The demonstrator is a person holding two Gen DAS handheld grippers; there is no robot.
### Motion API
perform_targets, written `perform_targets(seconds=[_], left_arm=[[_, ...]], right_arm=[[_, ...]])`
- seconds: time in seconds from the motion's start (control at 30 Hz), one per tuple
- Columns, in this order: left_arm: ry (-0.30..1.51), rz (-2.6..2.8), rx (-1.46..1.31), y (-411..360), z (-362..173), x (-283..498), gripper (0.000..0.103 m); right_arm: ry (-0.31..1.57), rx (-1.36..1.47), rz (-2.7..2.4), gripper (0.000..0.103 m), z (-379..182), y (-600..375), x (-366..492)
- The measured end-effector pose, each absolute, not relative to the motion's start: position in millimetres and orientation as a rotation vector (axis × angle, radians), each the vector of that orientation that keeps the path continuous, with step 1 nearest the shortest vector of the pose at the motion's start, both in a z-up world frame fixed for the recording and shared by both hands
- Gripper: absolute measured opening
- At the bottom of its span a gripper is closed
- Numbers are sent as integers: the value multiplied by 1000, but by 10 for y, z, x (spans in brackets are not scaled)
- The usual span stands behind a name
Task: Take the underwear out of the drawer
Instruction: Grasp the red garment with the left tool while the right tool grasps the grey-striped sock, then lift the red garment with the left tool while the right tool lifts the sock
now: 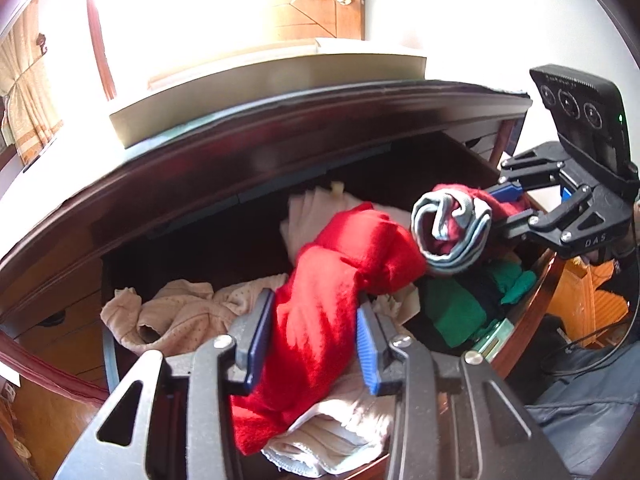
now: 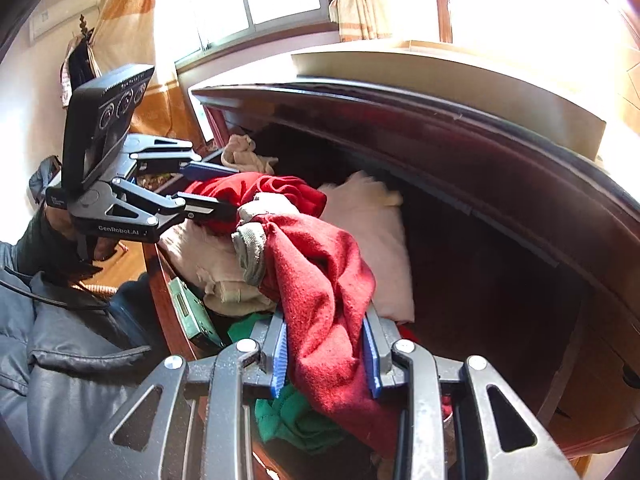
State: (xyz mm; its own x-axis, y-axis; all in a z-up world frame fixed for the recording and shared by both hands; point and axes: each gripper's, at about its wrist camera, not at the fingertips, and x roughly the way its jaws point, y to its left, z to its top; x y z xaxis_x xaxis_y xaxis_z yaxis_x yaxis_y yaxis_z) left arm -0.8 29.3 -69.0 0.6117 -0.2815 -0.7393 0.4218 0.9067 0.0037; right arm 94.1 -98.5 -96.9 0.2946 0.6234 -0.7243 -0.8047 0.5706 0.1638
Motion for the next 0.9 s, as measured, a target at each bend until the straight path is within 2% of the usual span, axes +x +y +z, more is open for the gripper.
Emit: perform_targets(seconds=[0.9], left_arm=[[731, -353, 6, 590, -549, -189, 37]], right_arm=[[677, -135, 863, 33, -757, -1274, 909]])
